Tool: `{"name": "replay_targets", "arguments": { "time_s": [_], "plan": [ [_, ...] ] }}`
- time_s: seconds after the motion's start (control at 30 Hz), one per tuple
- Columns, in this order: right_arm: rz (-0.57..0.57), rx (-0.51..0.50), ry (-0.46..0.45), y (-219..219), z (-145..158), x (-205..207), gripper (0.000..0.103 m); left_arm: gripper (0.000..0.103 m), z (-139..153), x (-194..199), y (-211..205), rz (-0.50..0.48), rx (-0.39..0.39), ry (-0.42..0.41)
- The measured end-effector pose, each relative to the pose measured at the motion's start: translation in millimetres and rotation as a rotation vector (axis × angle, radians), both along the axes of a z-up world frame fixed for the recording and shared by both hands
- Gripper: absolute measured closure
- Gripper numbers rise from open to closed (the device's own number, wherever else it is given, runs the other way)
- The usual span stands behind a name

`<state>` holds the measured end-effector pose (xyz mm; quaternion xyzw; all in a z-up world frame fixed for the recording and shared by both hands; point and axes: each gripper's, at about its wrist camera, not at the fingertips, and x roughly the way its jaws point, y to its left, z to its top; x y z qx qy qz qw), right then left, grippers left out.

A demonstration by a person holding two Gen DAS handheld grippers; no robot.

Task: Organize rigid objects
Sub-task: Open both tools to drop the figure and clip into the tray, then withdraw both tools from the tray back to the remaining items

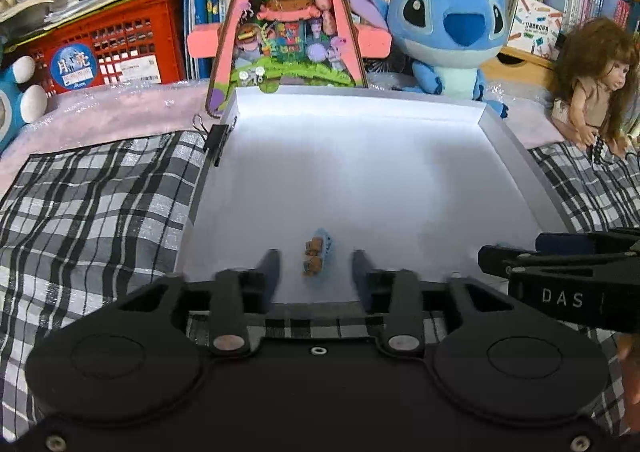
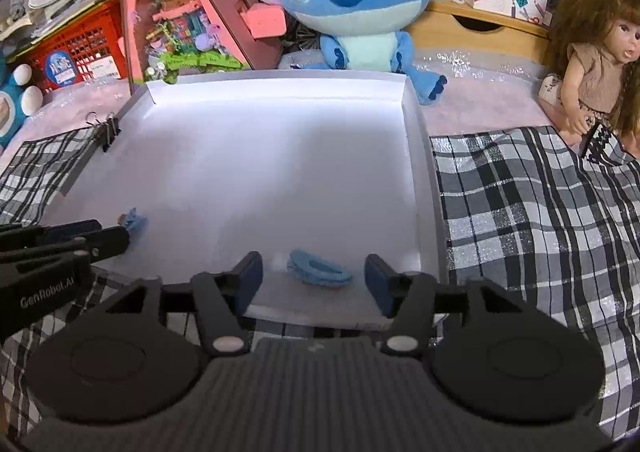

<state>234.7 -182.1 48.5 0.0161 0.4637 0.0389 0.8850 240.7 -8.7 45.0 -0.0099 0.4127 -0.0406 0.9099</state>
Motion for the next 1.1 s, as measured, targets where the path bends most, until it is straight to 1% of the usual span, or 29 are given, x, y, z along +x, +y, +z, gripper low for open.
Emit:
{"name": "replay_targets", "arguments": {
  "time_s": [0.07, 0.13, 0.17, 0.27, 0.37, 0.43, 0.47, 0.57, 0.7, 0.8, 0.9, 1.1],
  "plan": [
    [0.006, -0.002, -0.014, 0, 4, -4, 0.026, 0.058, 5, -5, 0, 0.002, -0.005, -0.011],
    [0.014, -0.005, -0.033, -1, 9, -10, 0.021, 0.051, 9, -10, 1, -0.001, -0.011, -0.020],
    [0.019, -0.007, -0.044, -2, 11, -13, 0.019, 0.051, 11, -14, 1, -0.005, -0.013, -0.028],
    [0.035, -0.010, -0.075, -3, 19, -24, 0.016, 0.044, 17, -25, 1, -0.015, -0.014, -0.049],
    [0.043, 0.007, -0.095, -6, 24, -35, 0.014, 0.036, 22, -39, 2, -0.030, -0.028, -0.069],
    [0.048, 0.022, -0.102, -9, 25, -42, 0.013, 0.028, 25, -49, 3, -0.040, -0.035, -0.084],
    [0.052, 0.027, -0.107, -10, 26, -46, 0.013, 0.026, 26, -55, 3, -0.043, -0.039, -0.093],
    [0.060, 0.034, -0.128, -12, 28, -60, 0.011, 0.024, 29, -69, 4, -0.050, -0.041, -0.116],
    [0.077, 0.035, -0.161, -14, 31, -78, 0.009, 0.023, 30, -85, 5, -0.062, -0.052, -0.123],
    [0.087, 0.033, -0.191, -14, 33, -90, 0.006, 0.021, 29, -98, 4, -0.075, -0.060, -0.134],
    [0.097, 0.018, -0.218, -13, 34, -101, 0.004, 0.019, 29, -109, 4, -0.086, -0.057, -0.151],
    [0.123, 0.001, -0.260, -10, 32, -123, 0.001, 0.018, 25, -130, 6, -0.087, -0.048, -0.173]
  ]
}}
